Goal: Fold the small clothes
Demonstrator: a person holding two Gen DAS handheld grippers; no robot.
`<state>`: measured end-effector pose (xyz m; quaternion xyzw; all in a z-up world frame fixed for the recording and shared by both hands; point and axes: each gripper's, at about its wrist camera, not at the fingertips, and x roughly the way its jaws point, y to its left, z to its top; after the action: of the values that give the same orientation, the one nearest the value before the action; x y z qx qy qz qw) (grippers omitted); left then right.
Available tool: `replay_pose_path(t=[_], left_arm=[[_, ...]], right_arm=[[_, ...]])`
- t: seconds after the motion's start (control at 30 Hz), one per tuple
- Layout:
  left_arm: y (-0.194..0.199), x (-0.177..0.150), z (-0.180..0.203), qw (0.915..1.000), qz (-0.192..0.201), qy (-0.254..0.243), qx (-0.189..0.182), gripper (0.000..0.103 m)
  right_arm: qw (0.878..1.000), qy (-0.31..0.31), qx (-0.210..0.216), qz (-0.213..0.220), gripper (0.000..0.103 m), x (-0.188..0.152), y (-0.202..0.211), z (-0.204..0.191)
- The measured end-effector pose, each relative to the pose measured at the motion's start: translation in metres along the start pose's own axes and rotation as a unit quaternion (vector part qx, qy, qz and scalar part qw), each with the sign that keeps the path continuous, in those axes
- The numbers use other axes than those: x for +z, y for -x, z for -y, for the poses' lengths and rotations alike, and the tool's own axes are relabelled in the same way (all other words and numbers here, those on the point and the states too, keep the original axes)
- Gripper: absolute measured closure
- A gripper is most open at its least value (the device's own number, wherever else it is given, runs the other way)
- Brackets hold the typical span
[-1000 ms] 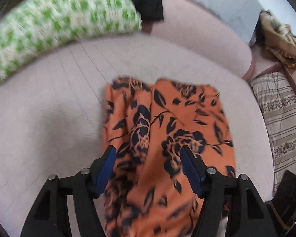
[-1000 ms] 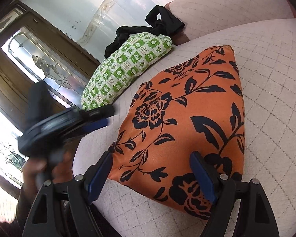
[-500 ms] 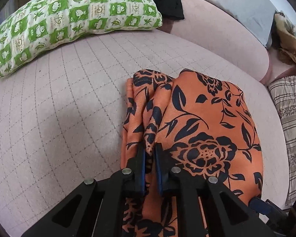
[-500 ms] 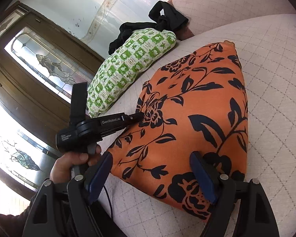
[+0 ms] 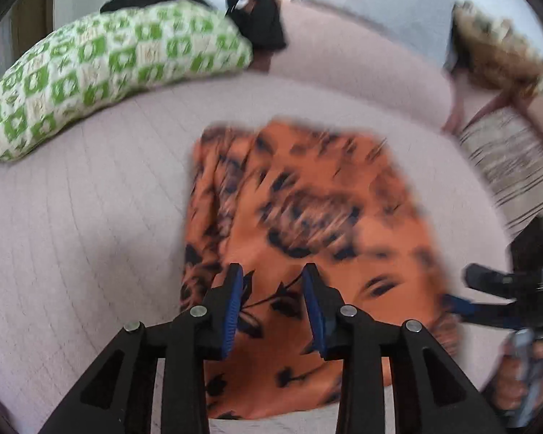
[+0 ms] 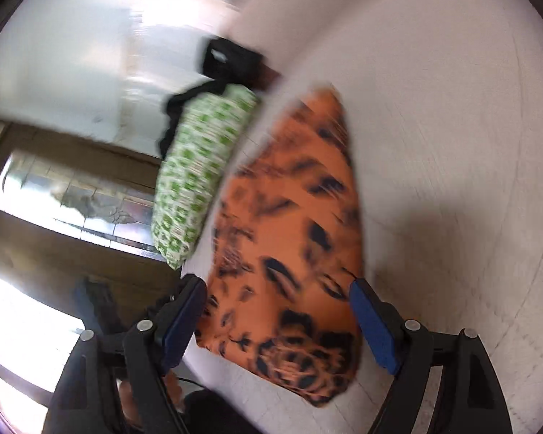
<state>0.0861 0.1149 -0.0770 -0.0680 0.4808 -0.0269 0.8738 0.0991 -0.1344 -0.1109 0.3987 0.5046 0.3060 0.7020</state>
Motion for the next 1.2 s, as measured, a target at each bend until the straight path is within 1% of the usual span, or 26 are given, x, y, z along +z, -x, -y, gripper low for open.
replay_pose_path(t=[0.03,0.07,0.1,0.13,0.17,0.27,0.3,0.33,0.37,0.4,0.47,0.53,0.63,0.67,0.7,0.73,0.83,0.87,0.9,0.93,0.97,1.0,1.03,1.07,1.13,1.2], left_arm=[[-0.005,-0.003,-0.001,1.0,0.0,-0.002,0.001,0.069],[-0.004,-0.006,-0.001,1.0,0.007,-0.005,0.004,0.068],[-0.003,-0.007,0.0,0.9999,0.008,-0.009,0.008,0.068],[-0.001,-0.007,0.001,0.9998,0.009,-0.011,0.01,0.068],[-0.001,-0.008,0.0,0.9999,0.008,-0.009,0.008,0.068],[-0.005,-0.011,-0.006,1.0,0.006,-0.004,0.0,0.067],[-0.006,-0.009,-0.006,1.0,0.007,-0.006,0.0,0.067],[-0.006,-0.009,-0.005,0.9999,0.008,-0.009,0.001,0.067],[-0.005,-0.009,-0.005,0.9999,0.008,-0.009,0.001,0.067],[-0.005,-0.009,-0.006,0.9999,0.009,-0.008,-0.002,0.067],[-0.007,-0.009,-0.006,0.9999,0.01,-0.009,-0.003,0.067],[-0.006,-0.009,-0.006,0.9999,0.011,-0.007,-0.002,0.067],[-0.007,-0.008,-0.008,0.9999,0.01,-0.005,-0.008,0.067],[-0.007,-0.008,-0.009,0.9999,0.011,-0.003,-0.009,0.067],[-0.007,-0.009,-0.01,0.9999,0.011,-0.002,-0.01,0.067],[-0.006,-0.009,-0.01,0.9999,0.012,-0.002,-0.012,0.067],[-0.008,-0.01,-0.011,0.9998,0.013,-0.006,-0.017,0.067],[-0.008,-0.01,-0.01,0.9998,0.012,-0.01,-0.015,0.067],[-0.008,-0.01,-0.009,0.9998,0.013,-0.012,-0.012,0.067],[-0.008,-0.01,-0.01,0.9998,0.013,-0.012,-0.013,0.067],[-0.007,-0.01,-0.011,0.9997,0.013,-0.01,-0.016,0.067],[-0.008,-0.01,-0.013,0.9997,0.013,-0.007,-0.021,0.067],[-0.008,-0.009,-0.014,0.9996,0.013,-0.004,-0.023,0.067],[-0.008,-0.009,-0.014,0.9996,0.013,-0.003,-0.023,0.067],[-0.008,-0.009,-0.012,0.9997,0.014,-0.008,-0.018,0.067],[-0.009,-0.009,-0.012,0.9997,0.014,-0.008,-0.019,0.067]], right_arm=[[1.0,-0.003,-0.011,-0.022,0.021,-0.002,-0.011,0.003],[0.999,-0.007,-0.023,-0.037,0.029,-0.005,-0.019,0.005],[0.999,-0.006,-0.033,-0.043,0.038,-0.007,-0.023,0.005],[0.998,0.006,-0.051,-0.045,0.053,-0.01,-0.026,0.001],[0.997,0.017,-0.061,-0.039,0.062,-0.012,-0.023,-0.005],[0.993,0.064,-0.101,-0.019,0.065,-0.02,-0.016,-0.024],[0.988,0.081,-0.129,-0.035,0.065,-0.022,-0.026,-0.02],[0.99,0.056,-0.116,-0.05,0.062,-0.02,-0.03,-0.008],[0.995,0.025,-0.082,-0.045,0.053,-0.017,-0.024,-0.002],[0.997,0.015,-0.061,-0.04,0.05,-0.014,-0.015,-0.002],[0.997,0.043,-0.057,-0.002,0.031,-0.006,0.007,-0.015],[0.997,0.05,-0.053,0.018,0.021,0.006,0.011,-0.019],[0.999,0.011,-0.05,0.01,0.021,0.042,-0.016,-0.006],[0.999,0.005,-0.045,0.0,0.024,0.047,-0.025,-0.002],[0.999,0.001,-0.037,-0.016,0.034,0.052,-0.037,0.002],[0.998,0.007,-0.049,-0.025,0.07,0.051,-0.046,-0.002],[0.99,0.094,-0.108,0.012,0.077,0.034,-0.039,-0.038],[0.986,0.095,-0.137,0.005,0.077,0.033,-0.047,-0.031],[0.988,0.076,-0.135,-0.011,0.076,0.036,-0.052,-0.018],[0.992,0.056,-0.11,-0.009,0.072,0.04,-0.051,-0.013],[0.996,0.036,-0.081,-0.005,0.064,0.042,-0.045,-0.009],[0.997,0.028,-0.076,-0.002,0.058,0.043,-0.039,-0.01],[0.997,0.03,-0.073,0.006,0.039,0.045,-0.033,-0.013],[0.997,0.037,-0.071,0.02,0.028,0.047,-0.029,-0.016],[0.996,0.037,-0.067,0.044,0.025,0.06,-0.026,-0.016],[0.997,0.0,-0.063,0.035,0.025,0.075,-0.04,-0.003]])
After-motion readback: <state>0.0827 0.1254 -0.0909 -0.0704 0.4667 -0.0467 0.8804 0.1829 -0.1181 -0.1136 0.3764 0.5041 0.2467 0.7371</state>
